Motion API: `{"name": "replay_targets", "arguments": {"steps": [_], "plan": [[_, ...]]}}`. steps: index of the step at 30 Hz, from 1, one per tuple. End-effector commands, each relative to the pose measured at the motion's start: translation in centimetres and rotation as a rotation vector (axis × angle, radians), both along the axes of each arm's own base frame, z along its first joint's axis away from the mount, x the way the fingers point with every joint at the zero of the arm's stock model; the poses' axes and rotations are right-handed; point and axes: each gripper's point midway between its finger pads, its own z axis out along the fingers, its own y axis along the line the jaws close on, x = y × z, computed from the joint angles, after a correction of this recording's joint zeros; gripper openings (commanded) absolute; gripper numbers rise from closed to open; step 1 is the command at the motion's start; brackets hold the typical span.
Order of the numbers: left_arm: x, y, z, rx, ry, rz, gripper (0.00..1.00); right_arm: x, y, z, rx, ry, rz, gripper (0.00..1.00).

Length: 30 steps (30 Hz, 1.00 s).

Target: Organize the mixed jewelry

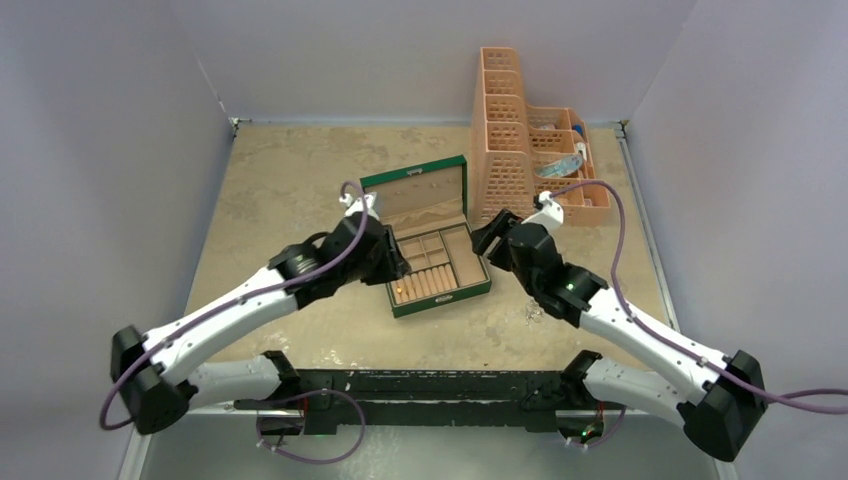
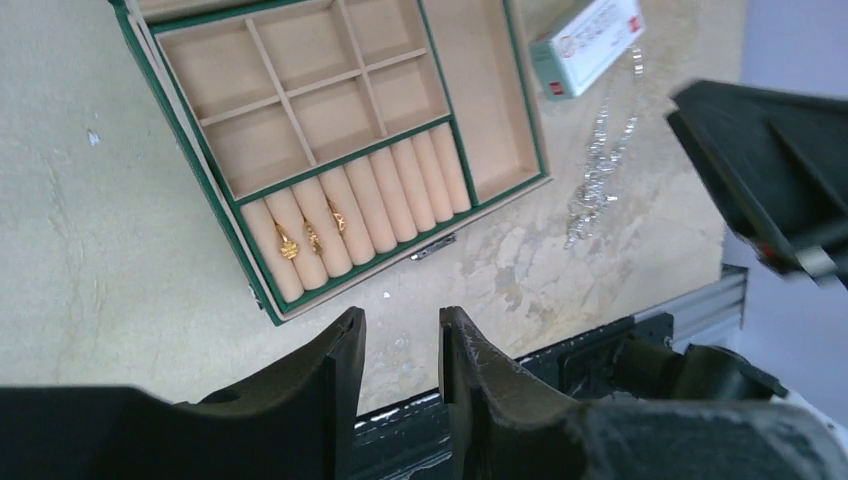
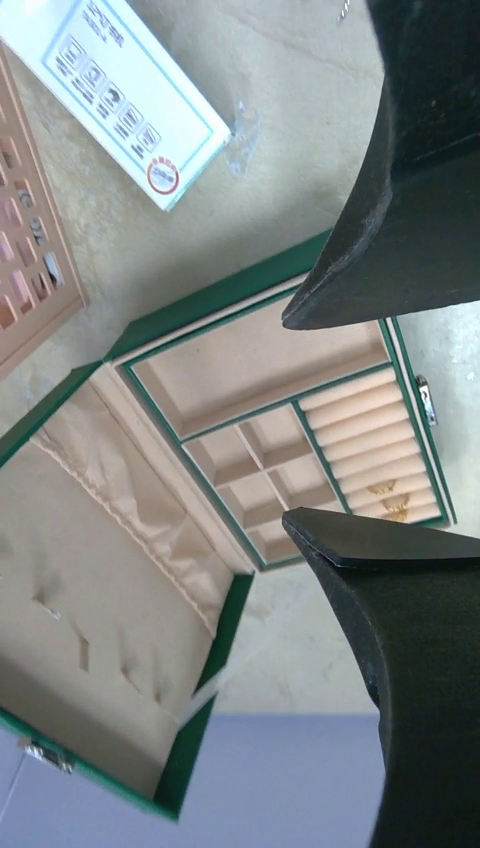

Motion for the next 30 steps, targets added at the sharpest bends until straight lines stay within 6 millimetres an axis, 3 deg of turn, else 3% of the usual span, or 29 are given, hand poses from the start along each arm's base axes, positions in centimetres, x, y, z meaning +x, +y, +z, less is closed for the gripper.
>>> {"name": "replay_targets", "arguments": {"steps": [1,6,12,18,23,30], "plan": [[-0.3,0.9,4.2,-0.102,-0.221,-0.071,0.33,1.2,-2.0,0.1,-0.16,0.043,-0.087,0.7],[-1.1,2.0,5.6,-0.161,-0.363,-0.119,0.43,1.7,-5.8,-2.5,-0.201,0.154,-0.25,0.7],[-1.0,1.2,6.7,-0.15,-0.453,-0.212,0.47,4.1,-12.0,-4.8,-0.225,0.217,-0.415,0.63],[-1.0,0.4,6.5,-0.148,-0.441,-0.245,0.46,5.3,-17.3,-10.1,-0.289,0.383,-0.46,0.6],[-1.2,0.4,6.3,-0.165,-0.448,-0.244,0.46,5.2,-19.1,-13.1,-0.302,0.476,-0.451,0.58],[-0.7,1.2,6.3,-0.139,-0.468,-0.211,0.47,5.2,-20.8,-13.7,-0.339,0.531,-0.526,0.58]]}}
